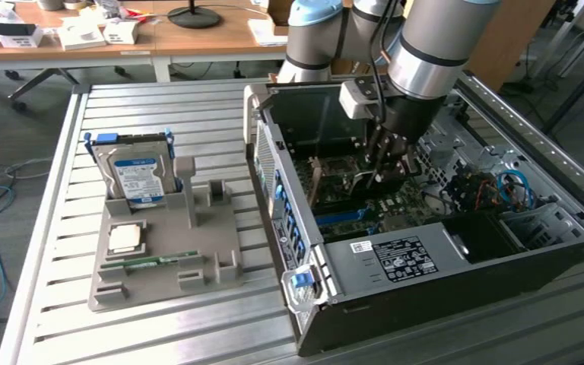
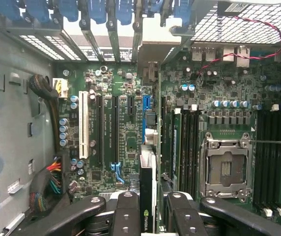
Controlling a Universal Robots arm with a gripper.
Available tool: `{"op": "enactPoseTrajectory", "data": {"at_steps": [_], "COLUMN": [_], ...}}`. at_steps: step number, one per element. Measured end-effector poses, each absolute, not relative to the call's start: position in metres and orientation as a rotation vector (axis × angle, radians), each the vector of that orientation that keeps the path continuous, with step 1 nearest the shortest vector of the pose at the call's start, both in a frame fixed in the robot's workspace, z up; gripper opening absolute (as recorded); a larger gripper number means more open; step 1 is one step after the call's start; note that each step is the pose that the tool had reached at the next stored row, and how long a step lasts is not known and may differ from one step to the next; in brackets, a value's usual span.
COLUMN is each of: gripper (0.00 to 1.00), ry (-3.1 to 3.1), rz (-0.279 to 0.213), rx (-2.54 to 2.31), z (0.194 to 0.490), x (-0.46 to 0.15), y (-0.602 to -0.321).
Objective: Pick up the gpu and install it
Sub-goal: 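Insert the gpu into the slot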
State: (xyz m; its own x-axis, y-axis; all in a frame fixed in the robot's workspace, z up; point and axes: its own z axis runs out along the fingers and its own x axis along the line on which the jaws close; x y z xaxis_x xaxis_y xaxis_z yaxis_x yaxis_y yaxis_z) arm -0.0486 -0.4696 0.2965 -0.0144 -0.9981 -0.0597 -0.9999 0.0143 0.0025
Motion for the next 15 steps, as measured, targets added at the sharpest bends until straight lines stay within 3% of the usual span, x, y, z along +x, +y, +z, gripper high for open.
{"op": "enactPoseTrajectory", "data": {"at_steps": [15], "gripper": [0.26], "ry": [2.208], "rz": [0.068], "rx": [-2.176], "z": [0.2929], "x": [-0.0487], "y": [-0.4697]}}
